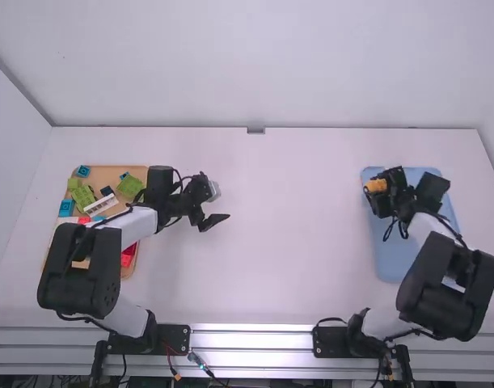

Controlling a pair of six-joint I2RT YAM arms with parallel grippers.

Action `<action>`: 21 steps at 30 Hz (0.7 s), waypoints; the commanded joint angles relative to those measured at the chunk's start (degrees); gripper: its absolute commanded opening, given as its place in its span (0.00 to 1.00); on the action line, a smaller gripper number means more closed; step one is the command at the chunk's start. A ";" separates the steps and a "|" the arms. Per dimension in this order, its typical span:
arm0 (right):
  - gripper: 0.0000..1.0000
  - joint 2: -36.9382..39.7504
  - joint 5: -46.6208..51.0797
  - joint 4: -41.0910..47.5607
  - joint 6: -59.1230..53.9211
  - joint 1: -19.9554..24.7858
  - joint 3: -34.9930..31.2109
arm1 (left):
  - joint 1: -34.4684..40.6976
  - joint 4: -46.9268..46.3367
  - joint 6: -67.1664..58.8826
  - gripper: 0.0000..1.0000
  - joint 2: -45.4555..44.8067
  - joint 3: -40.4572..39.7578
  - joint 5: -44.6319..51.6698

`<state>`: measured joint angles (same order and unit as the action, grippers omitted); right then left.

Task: Assemble lego blocks to make yellow taxi

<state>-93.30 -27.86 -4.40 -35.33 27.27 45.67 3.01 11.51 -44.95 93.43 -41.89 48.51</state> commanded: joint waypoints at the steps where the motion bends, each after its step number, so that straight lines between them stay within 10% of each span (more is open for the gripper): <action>1: 0.43 -0.11 -0.57 -1.11 3.28 3.61 -1.44 | 0.26 0.13 1.29 0.99 0.46 0.07 -0.13; 14: 0.45 -12.94 4.48 -10.49 8.52 6.45 -1.70 | 0.31 0.46 2.12 0.99 0.46 0.07 0.04; 19: 0.99 -11.78 5.51 -8.90 8.79 6.45 -1.09 | 0.33 0.39 2.12 0.99 0.46 0.07 0.04; 21: 0.99 -11.08 6.62 -7.56 9.64 6.45 -0.66 | 0.33 0.39 2.12 0.99 0.46 0.07 0.04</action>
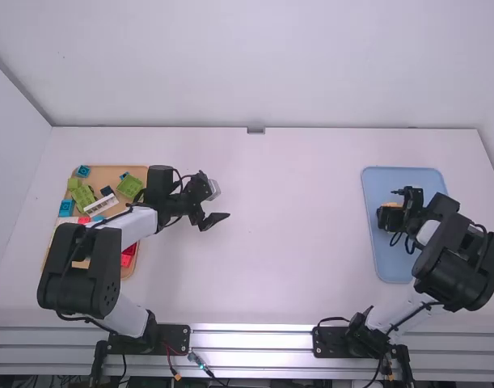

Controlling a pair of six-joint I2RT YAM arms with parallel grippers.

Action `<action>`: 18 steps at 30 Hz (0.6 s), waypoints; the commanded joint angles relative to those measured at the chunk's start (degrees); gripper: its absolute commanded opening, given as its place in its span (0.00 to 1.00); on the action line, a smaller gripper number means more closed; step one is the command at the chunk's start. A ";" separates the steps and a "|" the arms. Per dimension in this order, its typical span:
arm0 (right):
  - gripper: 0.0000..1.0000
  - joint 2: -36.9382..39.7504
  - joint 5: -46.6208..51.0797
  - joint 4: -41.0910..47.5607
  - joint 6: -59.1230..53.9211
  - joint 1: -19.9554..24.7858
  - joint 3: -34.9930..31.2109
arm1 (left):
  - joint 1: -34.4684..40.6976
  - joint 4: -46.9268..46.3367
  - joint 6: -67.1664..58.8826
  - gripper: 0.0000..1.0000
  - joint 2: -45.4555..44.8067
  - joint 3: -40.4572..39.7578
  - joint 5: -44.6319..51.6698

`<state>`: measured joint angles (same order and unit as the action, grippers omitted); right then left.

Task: Assemble lego blocks to make yellow taxi

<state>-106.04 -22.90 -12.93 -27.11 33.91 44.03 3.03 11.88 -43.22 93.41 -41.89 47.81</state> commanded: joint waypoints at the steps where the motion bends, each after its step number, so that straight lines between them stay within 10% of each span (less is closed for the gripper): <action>1: 0.99 1.88 2.10 1.46 1.77 -0.20 1.22 | 0.31 0.02 0.42 0.99 0.48 0.07 0.72; 18: 0.99 18.69 12.48 21.05 8.85 -14.05 9.31 | 8.92 -1.99 26.23 0.99 -2.75 -7.15 -31.71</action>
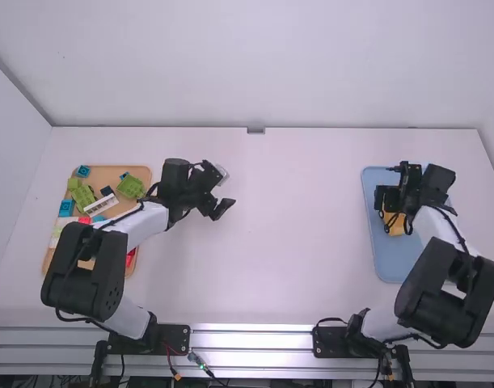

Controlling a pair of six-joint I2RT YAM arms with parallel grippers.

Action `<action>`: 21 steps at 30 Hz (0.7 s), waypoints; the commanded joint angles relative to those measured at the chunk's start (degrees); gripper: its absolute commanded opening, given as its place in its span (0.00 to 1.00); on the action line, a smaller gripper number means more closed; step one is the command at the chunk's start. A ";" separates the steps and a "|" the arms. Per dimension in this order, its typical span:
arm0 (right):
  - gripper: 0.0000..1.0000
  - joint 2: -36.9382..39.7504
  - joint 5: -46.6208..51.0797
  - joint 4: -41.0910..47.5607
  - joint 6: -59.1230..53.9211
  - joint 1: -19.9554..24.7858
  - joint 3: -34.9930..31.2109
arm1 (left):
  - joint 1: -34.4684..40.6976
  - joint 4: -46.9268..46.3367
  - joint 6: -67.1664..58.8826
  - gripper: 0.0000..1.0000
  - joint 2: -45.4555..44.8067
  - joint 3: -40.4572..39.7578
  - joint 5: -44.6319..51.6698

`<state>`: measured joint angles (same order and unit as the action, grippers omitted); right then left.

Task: Assemble lego blocks to make yellow taxi

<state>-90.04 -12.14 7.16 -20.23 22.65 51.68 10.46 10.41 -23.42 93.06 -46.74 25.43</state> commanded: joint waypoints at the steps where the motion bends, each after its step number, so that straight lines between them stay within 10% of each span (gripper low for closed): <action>1: 0.99 3.96 1.73 1.29 2.54 -5.20 1.73 | 2.36 -1.53 8.74 0.99 -2.67 -3.30 -12.35; 17: 0.99 7.10 16.00 -0.48 6.73 -39.80 1.64 | 6.86 -25.51 21.14 0.99 -2.86 -19.39 -25.29; 21: 0.95 9.11 14.26 -2.55 8.74 -38.08 -0.37 | 4.88 -23.59 23.12 0.95 -4.85 -17.47 -25.43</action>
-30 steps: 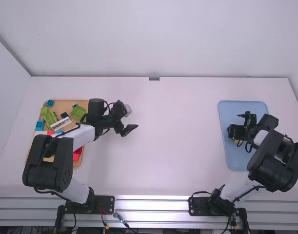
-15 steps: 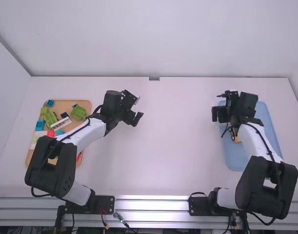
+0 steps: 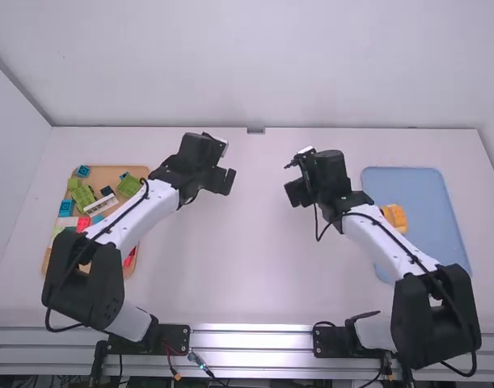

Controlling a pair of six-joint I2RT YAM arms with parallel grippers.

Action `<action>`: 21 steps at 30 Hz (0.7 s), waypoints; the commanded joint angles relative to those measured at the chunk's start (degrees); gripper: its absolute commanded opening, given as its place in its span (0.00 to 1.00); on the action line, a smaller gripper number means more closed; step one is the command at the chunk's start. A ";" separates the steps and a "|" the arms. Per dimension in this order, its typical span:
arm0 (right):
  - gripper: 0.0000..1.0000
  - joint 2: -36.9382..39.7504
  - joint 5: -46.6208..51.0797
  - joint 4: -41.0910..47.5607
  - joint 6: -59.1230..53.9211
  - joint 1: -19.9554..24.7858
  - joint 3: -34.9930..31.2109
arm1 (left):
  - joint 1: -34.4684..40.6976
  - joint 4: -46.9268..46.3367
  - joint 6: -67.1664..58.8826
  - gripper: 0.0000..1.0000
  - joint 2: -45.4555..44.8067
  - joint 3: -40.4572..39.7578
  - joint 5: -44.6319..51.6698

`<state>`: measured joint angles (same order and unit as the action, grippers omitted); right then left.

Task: Assemble lego blocks to make yellow taxi

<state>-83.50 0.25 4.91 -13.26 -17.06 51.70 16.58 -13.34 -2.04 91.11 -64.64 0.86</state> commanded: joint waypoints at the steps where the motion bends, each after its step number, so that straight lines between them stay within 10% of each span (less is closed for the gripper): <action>1: 0.94 3.43 1.01 -1.16 2.62 2.49 -1.24 | -2.08 1.01 2.04 0.94 -3.74 1.27 -0.86; 21: 0.62 21.33 -0.25 -4.91 13.26 17.06 -19.14 | -16.58 13.34 2.04 0.64 -20.75 18.28 -0.86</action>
<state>-64.71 0.38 0.05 -1.17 0.23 34.63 0.25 -0.10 -0.38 73.28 -48.34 -0.10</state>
